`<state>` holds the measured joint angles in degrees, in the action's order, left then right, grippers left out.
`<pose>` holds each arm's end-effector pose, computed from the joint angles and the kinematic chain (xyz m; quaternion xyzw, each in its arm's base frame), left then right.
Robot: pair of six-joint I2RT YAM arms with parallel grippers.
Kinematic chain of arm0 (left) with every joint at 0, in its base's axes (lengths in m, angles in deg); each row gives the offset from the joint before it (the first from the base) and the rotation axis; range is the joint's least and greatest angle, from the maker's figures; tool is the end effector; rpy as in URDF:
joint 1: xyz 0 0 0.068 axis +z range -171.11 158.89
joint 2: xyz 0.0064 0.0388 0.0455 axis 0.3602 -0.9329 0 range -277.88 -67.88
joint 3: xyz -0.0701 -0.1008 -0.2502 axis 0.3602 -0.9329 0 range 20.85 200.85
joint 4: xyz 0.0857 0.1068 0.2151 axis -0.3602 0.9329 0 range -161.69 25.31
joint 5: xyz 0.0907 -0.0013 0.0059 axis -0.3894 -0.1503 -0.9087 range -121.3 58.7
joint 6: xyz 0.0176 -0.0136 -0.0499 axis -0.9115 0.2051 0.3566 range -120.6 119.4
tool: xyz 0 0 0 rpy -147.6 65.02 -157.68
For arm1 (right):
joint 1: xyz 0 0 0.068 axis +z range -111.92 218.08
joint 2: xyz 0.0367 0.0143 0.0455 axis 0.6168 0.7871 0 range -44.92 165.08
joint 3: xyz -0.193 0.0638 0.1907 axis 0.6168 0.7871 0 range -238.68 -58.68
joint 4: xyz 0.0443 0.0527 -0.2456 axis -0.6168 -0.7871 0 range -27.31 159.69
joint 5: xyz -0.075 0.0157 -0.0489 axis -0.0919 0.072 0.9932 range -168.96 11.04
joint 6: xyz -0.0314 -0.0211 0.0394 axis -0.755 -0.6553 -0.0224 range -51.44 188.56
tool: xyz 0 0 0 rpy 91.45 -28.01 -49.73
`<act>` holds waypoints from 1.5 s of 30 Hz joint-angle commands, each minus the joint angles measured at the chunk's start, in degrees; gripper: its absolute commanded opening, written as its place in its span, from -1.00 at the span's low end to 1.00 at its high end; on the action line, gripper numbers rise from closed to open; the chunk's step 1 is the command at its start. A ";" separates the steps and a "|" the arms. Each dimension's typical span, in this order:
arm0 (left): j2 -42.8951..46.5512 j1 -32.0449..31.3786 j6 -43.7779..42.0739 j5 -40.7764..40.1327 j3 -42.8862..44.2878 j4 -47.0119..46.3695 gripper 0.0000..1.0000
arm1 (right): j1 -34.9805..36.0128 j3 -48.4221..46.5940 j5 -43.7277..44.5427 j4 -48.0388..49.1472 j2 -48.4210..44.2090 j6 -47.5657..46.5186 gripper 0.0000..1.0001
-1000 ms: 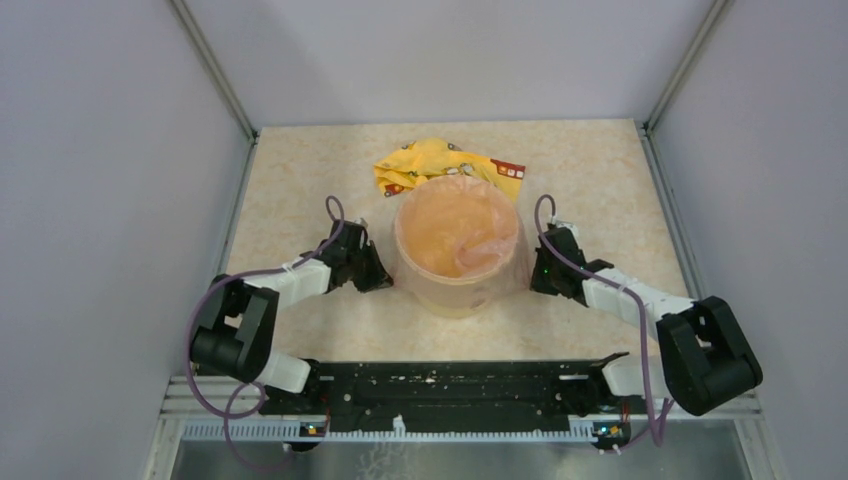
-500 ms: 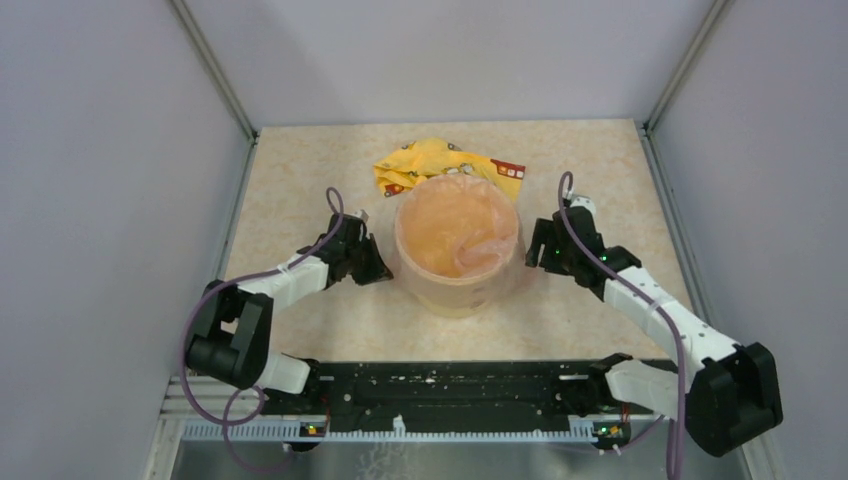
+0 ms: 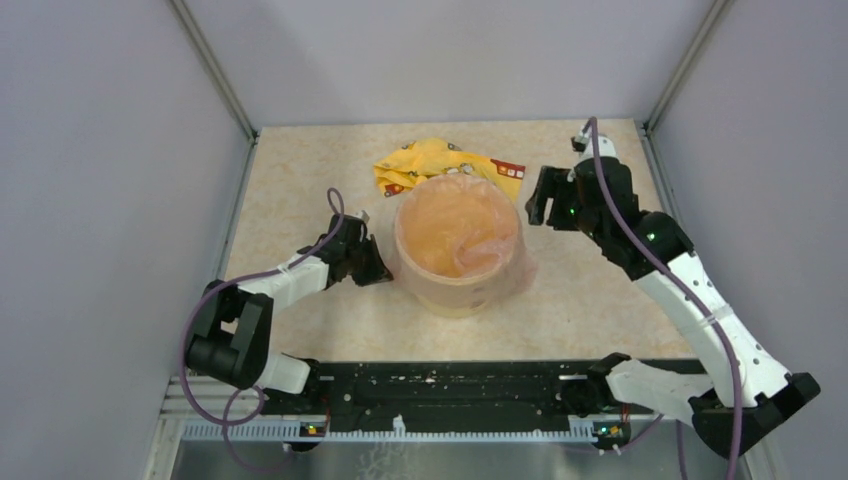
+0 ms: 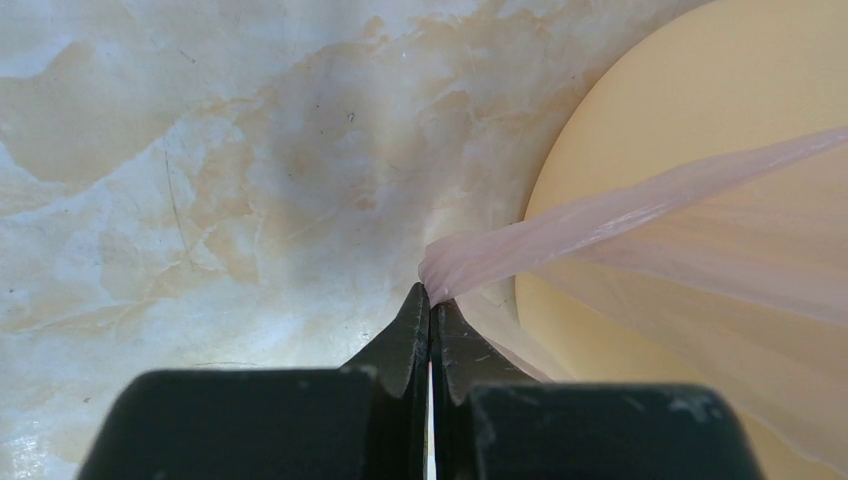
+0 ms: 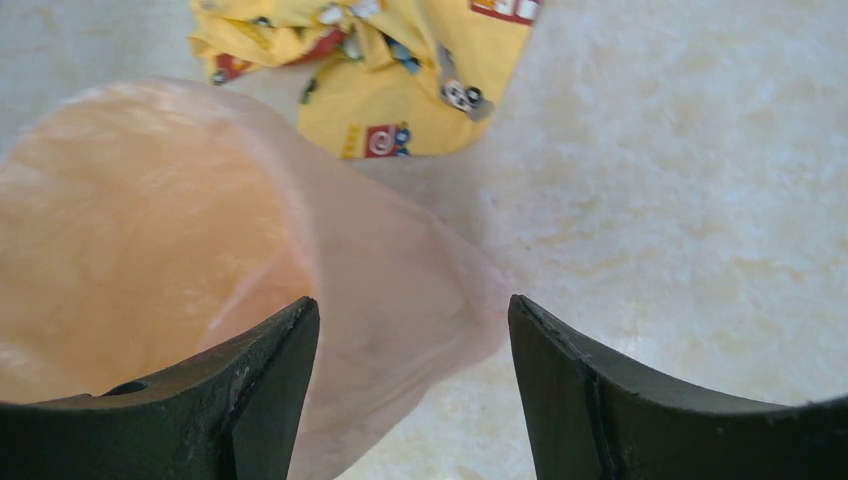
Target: Put the trash bags into the trash bin
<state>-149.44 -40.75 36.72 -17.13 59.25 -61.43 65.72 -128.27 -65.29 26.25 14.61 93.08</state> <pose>0.2421 -0.0959 0.1735 -0.1065 0.9370 -0.2514 0.2178 0.1800 0.0844 0.3867 0.0326 0.8753 0.1129 0.4690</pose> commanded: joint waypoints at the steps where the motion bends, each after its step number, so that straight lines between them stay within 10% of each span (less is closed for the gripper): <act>1: 1.30 -0.46 -0.90 0.89 0.65 -2.30 -1.00 | 6.31 -10.52 1.86 -4.97 4.90 -2.91 0.38; 15: 1.94 -1.22 -1.18 1.56 1.00 -1.81 -1.00 | 19.73 -28.61 -3.30 -11.34 28.25 -7.46 0.29; 45: 2.76 -1.27 -0.14 3.34 -0.55 -4.37 -1.00 | 19.59 -17.69 -9.02 -10.05 41.10 -12.29 -0.06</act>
<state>-148.48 -41.78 36.74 -14.33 59.20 -62.72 85.28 -147.59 -73.29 14.80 54.67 81.62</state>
